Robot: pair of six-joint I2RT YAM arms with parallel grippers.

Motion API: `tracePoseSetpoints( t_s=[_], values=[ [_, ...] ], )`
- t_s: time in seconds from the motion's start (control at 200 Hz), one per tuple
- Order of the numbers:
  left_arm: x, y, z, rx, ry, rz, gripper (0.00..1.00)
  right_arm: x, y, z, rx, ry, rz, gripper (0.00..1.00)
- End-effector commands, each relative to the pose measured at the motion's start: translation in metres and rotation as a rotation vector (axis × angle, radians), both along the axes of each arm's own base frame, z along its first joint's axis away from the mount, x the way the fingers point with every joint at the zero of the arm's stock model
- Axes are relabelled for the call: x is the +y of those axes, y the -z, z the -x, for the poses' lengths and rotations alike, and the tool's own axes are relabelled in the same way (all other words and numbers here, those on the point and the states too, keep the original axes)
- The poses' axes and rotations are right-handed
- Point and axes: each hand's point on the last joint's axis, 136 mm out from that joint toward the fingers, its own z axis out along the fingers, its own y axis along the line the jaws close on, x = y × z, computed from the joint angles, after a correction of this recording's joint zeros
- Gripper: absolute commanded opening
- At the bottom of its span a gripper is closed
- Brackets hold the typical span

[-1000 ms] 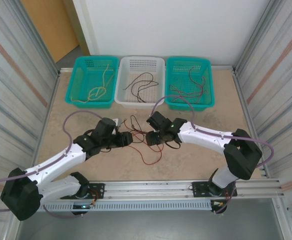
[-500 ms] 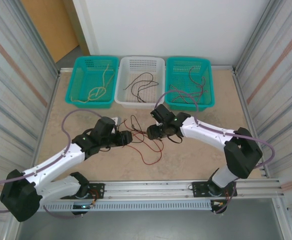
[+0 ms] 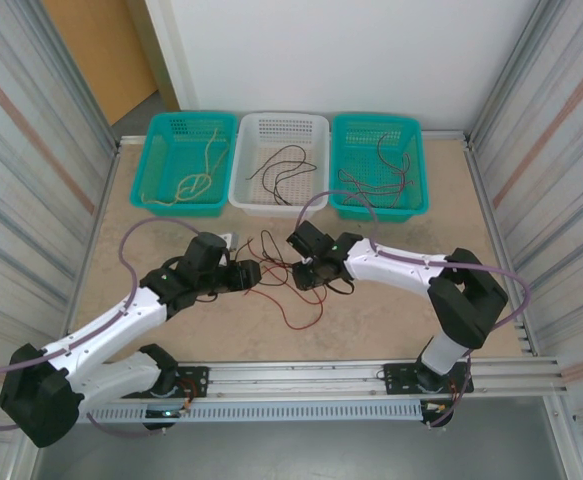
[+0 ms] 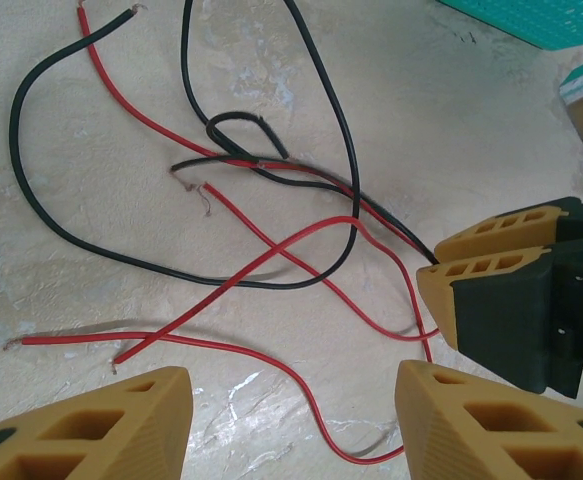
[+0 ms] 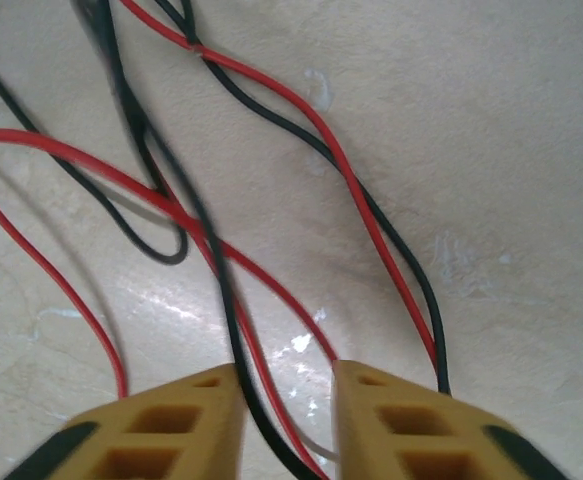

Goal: Untangle the cables

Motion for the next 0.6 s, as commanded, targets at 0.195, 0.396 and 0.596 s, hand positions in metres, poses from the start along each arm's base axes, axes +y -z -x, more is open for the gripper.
tracePoseSetpoints(
  t_s=[0.195,0.396,0.596],
  values=[
    [0.000,-0.003,-0.003,-0.013,-0.002,0.003,0.57,0.011,-0.027,0.009,-0.062,-0.029,-0.030,0.00],
    [-0.005,-0.013,-0.006,-0.037,0.008,0.032,0.63,0.036,-0.074,0.035,-0.153,-0.142,-0.118,0.00],
    [-0.014,-0.032,-0.015,-0.082,0.014,0.080,0.72,0.046,-0.113,0.051,-0.251,-0.206,-0.135,0.00]
  ],
)
